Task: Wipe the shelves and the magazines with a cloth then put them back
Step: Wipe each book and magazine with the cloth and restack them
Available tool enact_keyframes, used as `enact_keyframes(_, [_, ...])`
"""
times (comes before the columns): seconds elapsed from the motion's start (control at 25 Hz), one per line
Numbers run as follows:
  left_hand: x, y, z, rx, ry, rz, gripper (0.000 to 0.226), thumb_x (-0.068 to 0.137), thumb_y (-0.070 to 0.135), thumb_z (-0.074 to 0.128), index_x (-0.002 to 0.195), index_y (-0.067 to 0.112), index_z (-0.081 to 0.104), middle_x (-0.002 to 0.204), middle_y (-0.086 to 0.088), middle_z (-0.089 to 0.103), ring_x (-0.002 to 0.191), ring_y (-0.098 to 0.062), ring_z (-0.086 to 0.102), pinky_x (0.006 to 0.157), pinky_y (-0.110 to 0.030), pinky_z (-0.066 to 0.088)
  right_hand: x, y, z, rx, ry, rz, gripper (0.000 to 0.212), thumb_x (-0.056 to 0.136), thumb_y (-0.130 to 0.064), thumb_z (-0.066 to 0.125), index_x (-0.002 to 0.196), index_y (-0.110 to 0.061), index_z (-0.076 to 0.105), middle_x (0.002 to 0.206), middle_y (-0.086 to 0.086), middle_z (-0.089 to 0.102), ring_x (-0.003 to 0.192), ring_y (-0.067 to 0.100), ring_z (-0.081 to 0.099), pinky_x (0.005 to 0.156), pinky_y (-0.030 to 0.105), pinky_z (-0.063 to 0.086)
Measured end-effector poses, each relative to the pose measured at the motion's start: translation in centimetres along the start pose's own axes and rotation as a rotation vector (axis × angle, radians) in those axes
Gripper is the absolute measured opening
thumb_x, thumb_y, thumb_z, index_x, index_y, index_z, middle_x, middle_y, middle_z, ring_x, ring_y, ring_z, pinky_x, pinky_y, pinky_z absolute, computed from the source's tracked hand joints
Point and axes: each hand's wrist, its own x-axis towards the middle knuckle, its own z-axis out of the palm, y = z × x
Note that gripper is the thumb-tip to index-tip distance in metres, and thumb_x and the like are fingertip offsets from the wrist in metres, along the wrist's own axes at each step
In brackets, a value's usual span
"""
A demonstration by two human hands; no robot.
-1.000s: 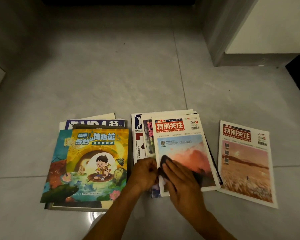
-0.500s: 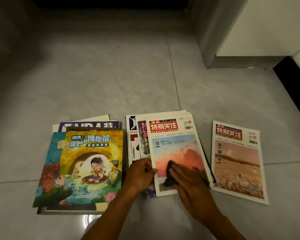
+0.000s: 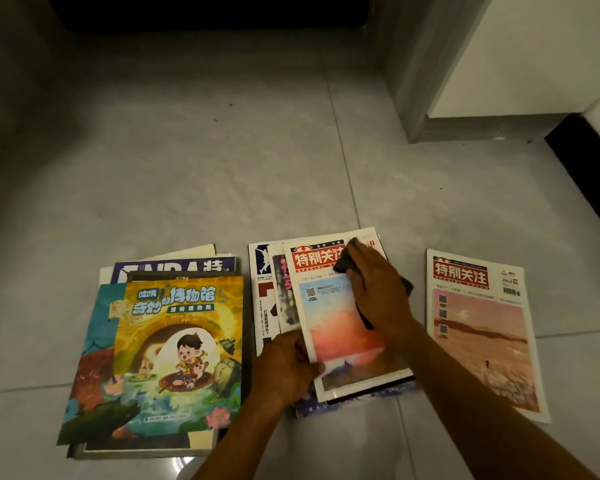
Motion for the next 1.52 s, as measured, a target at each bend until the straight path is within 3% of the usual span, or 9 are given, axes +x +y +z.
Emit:
enact_keyframes(0.12, [0.3, -0.1, 0.1, 0.007, 0.008, 0.018, 0.035, 0.078, 0.013, 0.077, 0.108, 0.021, 0.063, 0.083, 0.011, 0.066, 0.064, -0.001, 0.064, 0.053, -0.017, 0.055, 1.6, -1.7, 0.6, -0.065, 0.105, 0.129, 0.048, 0.096, -0.021, 0.054, 0.141, -0.013, 0.042, 0.146, 0.009, 0.043, 0.134, 0.027, 0.039, 0.113, 0.044, 0.033])
enact_keyframes(0.28, [0.4, -0.2, 0.2, 0.010, 0.010, 0.034, 0.032, 0.078, 0.011, 0.077, 0.106, 0.018, 0.063, 0.078, 0.012, 0.065, 0.059, 0.001, 0.062, 0.047, -0.011, 0.049, 0.5, -5.1, 1.9, -0.131, -0.064, -0.319, 0.056, 0.093, -0.017, 0.060, 0.145, -0.015, 0.038, 0.152, 0.004, 0.036, 0.140, 0.022, 0.033, 0.117, 0.033, 0.016])
enact_keyframes(0.6, [0.3, -0.3, 0.1, 0.014, 0.019, 0.039, 0.021, 0.077, 0.012, 0.078, 0.090, 0.019, 0.063, 0.074, 0.010, 0.066, 0.052, 0.006, 0.062, 0.044, -0.011, 0.048, -6.0, 3.3, -0.8, 0.047, 0.036, 0.016, 0.052, 0.099, -0.036, 0.041, 0.145, -0.014, 0.038, 0.149, 0.007, 0.039, 0.137, 0.026, 0.037, 0.113, 0.037, 0.024])
enact_keyframes(0.76, [0.6, -0.2, -0.4, 0.023, 0.004, 0.050, 0.023, 0.075, 0.012, 0.080, 0.089, 0.021, 0.064, 0.077, 0.009, 0.068, 0.063, 0.001, 0.065, 0.055, -0.018, 0.055, -15.4, 1.4, 0.7, -0.121, 0.090, -0.012, 0.056, 0.089, -0.028, 0.057, 0.140, -0.011, 0.045, 0.146, 0.005, 0.038, 0.133, 0.032, 0.042, 0.107, 0.050, 0.038])
enact_keyframes(0.88, [1.0, -0.4, -0.7, 0.048, -0.057, 0.062, 0.028, 0.070, 0.007, 0.080, 0.089, 0.022, 0.067, 0.079, 0.005, 0.071, 0.071, -0.008, 0.068, 0.070, -0.032, 0.060, -15.4, -3.0, 3.6, -0.194, -0.104, -0.162, 0.080, 0.064, -0.015, 0.082, 0.137, -0.016, 0.049, 0.145, 0.004, 0.046, 0.134, 0.029, 0.042, 0.109, 0.046, 0.038])
enact_keyframes(1.08, [0.6, -0.5, -0.6, 0.029, -0.067, 0.055, 0.033, 0.077, 0.005, 0.076, 0.098, 0.027, 0.063, 0.097, 0.003, 0.071, 0.092, -0.012, 0.067, 0.085, -0.032, 0.055, -5.1, -3.5, 2.0, -0.130, -0.120, -0.221, 0.071, 0.083, -0.010, 0.071, 0.145, -0.018, 0.038, 0.153, 0.001, 0.034, 0.142, 0.022, 0.027, 0.116, 0.036, 0.016])
enact_keyframes(1.28, [0.3, -0.9, -0.3, 0.006, -0.044, 0.051, 0.033, 0.078, 0.008, 0.076, 0.101, 0.028, 0.063, 0.100, 0.005, 0.070, 0.098, -0.013, 0.065, 0.091, -0.034, 0.054, 2.6, -6.0, 2.1, 0.010, -0.083, -0.222, 0.050, 0.095, -0.013, 0.056, 0.143, -0.012, 0.042, 0.151, 0.006, 0.038, 0.138, 0.026, 0.036, 0.114, 0.029, 0.020])
enact_keyframes(1.44, [0.7, -1.3, -0.5, 0.011, -0.045, 0.061, 0.030, 0.079, 0.008, 0.075, 0.100, 0.025, 0.062, 0.094, 0.008, 0.068, 0.084, -0.007, 0.065, 0.069, -0.015, 0.053, -7.0, -3.6, 2.2, -0.089, -0.064, -0.281, 0.064, 0.087, -0.020, 0.069, 0.143, -0.017, 0.040, 0.150, 0.002, 0.040, 0.138, 0.022, 0.038, 0.115, 0.037, 0.025])
enact_keyframes(1.52, [0.8, -1.3, -0.6, 0.030, -0.024, 0.082, 0.028, 0.077, 0.008, 0.075, 0.093, 0.027, 0.062, 0.086, 0.011, 0.067, 0.078, -0.004, 0.065, 0.068, -0.021, 0.056, -14.2, -2.4, 2.2, -0.100, -0.111, -0.321, 0.062, 0.087, -0.027, 0.063, 0.144, -0.020, 0.038, 0.151, -0.002, 0.036, 0.139, 0.020, 0.035, 0.118, 0.035, 0.023])
